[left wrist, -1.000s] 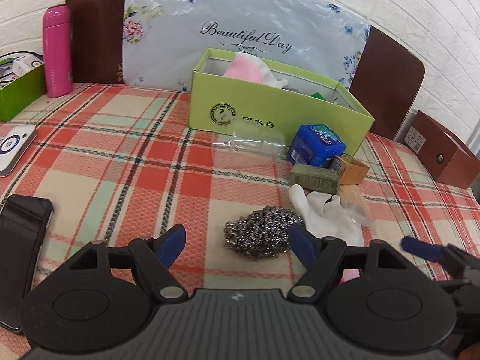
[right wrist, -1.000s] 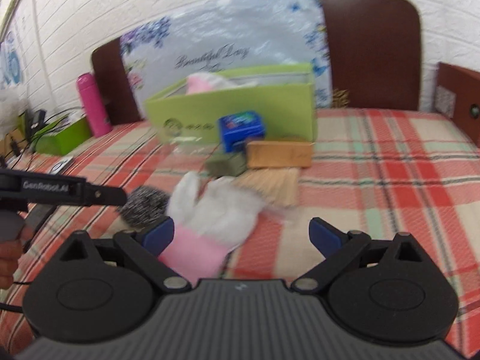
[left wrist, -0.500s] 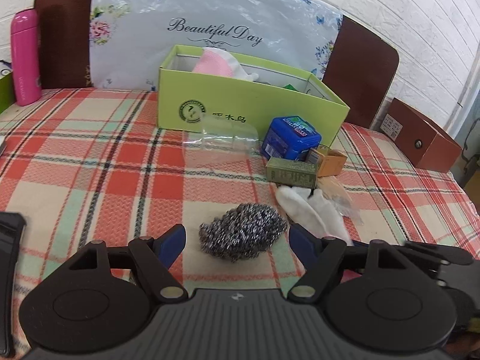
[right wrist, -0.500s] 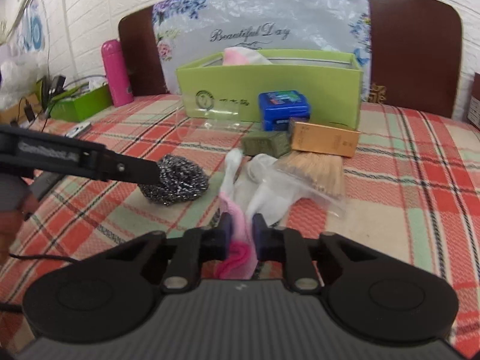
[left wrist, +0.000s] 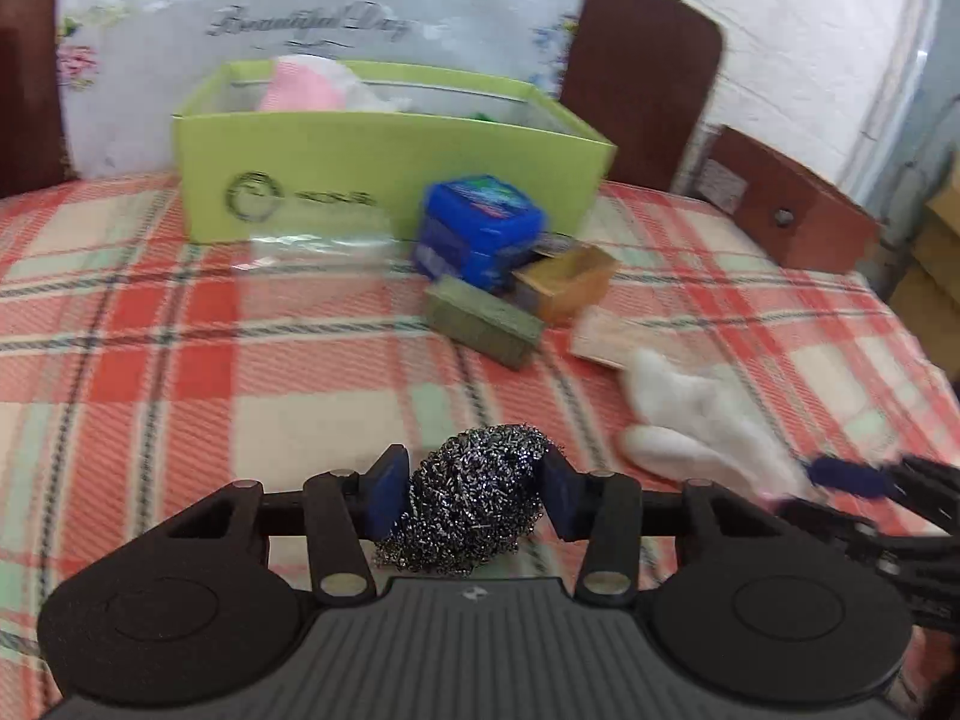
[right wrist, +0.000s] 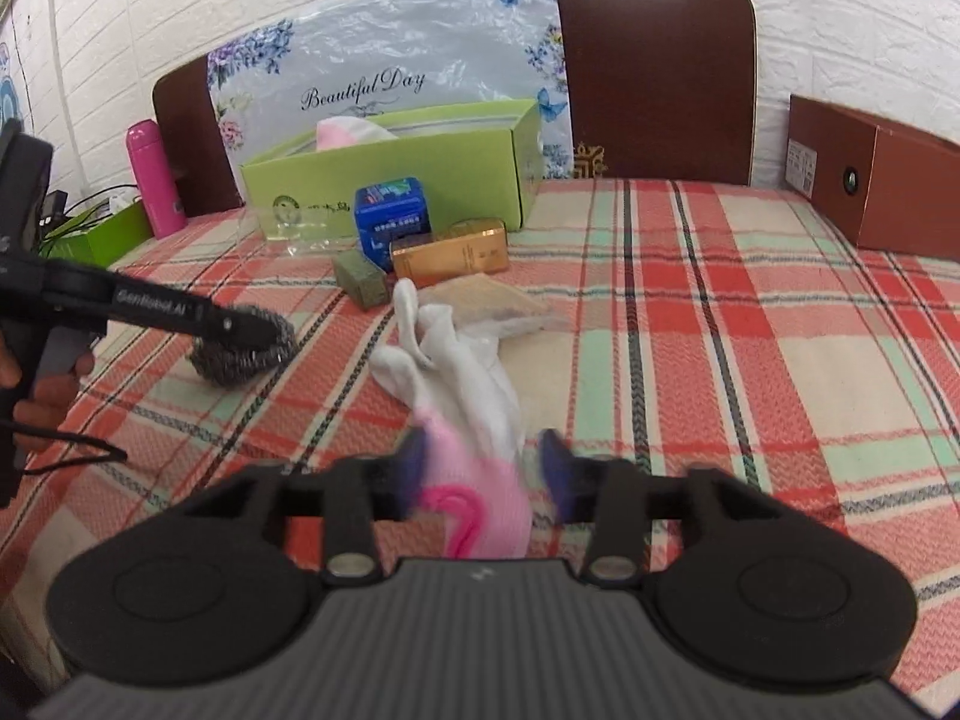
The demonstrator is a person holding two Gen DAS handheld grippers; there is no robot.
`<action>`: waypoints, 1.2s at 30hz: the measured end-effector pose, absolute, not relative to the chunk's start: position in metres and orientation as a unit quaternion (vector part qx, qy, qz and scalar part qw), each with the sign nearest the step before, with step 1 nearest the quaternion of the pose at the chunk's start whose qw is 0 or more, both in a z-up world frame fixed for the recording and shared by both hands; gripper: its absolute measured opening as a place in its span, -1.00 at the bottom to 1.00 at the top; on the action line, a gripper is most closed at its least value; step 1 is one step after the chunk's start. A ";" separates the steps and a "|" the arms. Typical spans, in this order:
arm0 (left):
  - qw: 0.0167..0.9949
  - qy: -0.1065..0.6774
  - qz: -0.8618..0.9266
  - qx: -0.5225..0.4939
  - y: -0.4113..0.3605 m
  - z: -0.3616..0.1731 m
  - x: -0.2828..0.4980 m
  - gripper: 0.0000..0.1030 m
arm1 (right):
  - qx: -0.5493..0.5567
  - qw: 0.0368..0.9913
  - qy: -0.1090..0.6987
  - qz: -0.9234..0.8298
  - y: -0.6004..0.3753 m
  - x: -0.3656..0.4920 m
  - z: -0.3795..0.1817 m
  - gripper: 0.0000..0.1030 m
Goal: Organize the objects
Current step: 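Grasp the steel wool scrubber with left tool while right tool grasps white glove, then lift the scrubber and white glove into the lime-green box and release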
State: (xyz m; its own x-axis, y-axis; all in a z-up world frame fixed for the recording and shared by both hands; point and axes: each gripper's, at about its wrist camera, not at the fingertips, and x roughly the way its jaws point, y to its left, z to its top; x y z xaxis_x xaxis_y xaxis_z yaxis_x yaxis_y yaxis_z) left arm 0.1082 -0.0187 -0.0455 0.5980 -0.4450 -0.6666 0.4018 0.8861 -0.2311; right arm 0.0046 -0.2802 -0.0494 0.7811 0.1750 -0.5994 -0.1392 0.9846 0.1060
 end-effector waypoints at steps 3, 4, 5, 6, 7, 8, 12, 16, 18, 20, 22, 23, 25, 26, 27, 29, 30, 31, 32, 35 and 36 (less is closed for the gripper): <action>0.897 0.375 -0.233 -0.012 -0.025 -0.047 0.098 0.09 | 0.010 0.946 0.311 0.092 -0.271 0.011 -0.047 0.05; 0.898 0.376 -0.228 -0.009 -0.024 -0.047 0.096 0.09 | 0.007 0.946 0.310 0.094 -0.268 0.012 -0.048 0.05; 0.898 0.378 -0.226 -0.011 -0.023 -0.047 0.095 0.07 | 0.004 0.946 0.309 0.096 -0.266 0.013 -0.049 0.05; 0.896 0.379 -0.231 -0.016 -0.020 -0.047 0.093 0.06 | 0.002 0.946 0.309 0.099 -0.264 0.013 -0.049 0.05; 0.893 0.382 -0.235 -0.019 -0.017 -0.047 0.093 0.03 | -0.001 0.945 0.310 0.101 -0.263 0.013 -0.051 0.05; 0.893 0.382 -0.238 -0.018 -0.016 -0.047 0.091 0.00 | -0.004 0.945 0.312 0.101 -0.261 0.012 -0.053 0.05; 0.896 0.381 -0.230 -0.014 -0.017 -0.047 0.094 0.02 | -0.001 0.941 0.324 0.097 -0.262 0.016 -0.058 0.05; 0.894 0.382 -0.234 -0.017 -0.024 -0.049 0.097 0.03 | -0.001 0.939 0.328 0.100 -0.259 0.020 -0.060 0.05; 0.892 0.382 -0.240 -0.013 -0.026 -0.049 0.096 -0.05 | 0.000 0.939 0.327 0.106 -0.255 0.021 -0.059 0.05; 0.892 0.382 -0.241 -0.015 -0.025 -0.050 0.096 -0.07 | -0.003 0.937 0.329 0.117 -0.249 0.022 -0.059 0.19; 0.892 0.382 -0.240 -0.021 -0.023 -0.051 0.096 -0.06 | -0.015 0.936 0.331 0.122 -0.243 0.022 -0.060 0.23; 0.892 0.382 -0.240 -0.023 -0.022 -0.051 0.096 -0.06 | -0.023 0.934 0.333 0.124 -0.240 0.023 -0.062 0.24; 0.892 0.384 -0.240 -0.024 -0.022 -0.053 0.097 -0.06 | -0.042 0.934 0.333 0.122 -0.236 0.023 -0.065 0.21; 0.891 0.384 -0.240 -0.024 -0.023 -0.054 0.097 -0.06 | -0.053 0.934 0.333 0.117 -0.235 0.024 -0.066 0.10; 0.891 0.385 -0.241 -0.024 -0.023 -0.055 0.097 -0.06 | -0.061 0.933 0.336 0.112 -0.235 0.025 -0.068 0.02; 0.891 0.385 -0.241 -0.022 -0.024 -0.056 0.097 -0.09 | -0.055 0.933 0.337 0.112 -0.237 0.025 -0.069 -0.29; 0.891 0.385 -0.242 -0.021 -0.024 -0.056 0.097 -0.11 | -0.055 0.933 0.337 0.114 -0.238 0.025 -0.068 -0.41; 0.891 0.384 -0.242 -0.021 -0.024 -0.056 0.097 -0.15 | -0.060 0.934 0.335 0.110 -0.238 0.024 -0.067 -0.66; 0.891 0.384 -0.241 -0.022 -0.024 -0.055 0.096 -0.18 | -0.065 0.934 0.334 0.108 -0.237 0.024 -0.066 -0.70; 0.890 0.382 -0.246 -0.028 -0.021 -0.049 0.094 -0.22 | -0.036 0.933 0.332 0.134 -0.239 0.021 -0.057 -0.72; 0.891 0.378 -0.249 -0.032 -0.019 -0.045 0.093 -0.22 | -0.026 0.933 0.328 0.146 -0.239 0.020 -0.052 -0.72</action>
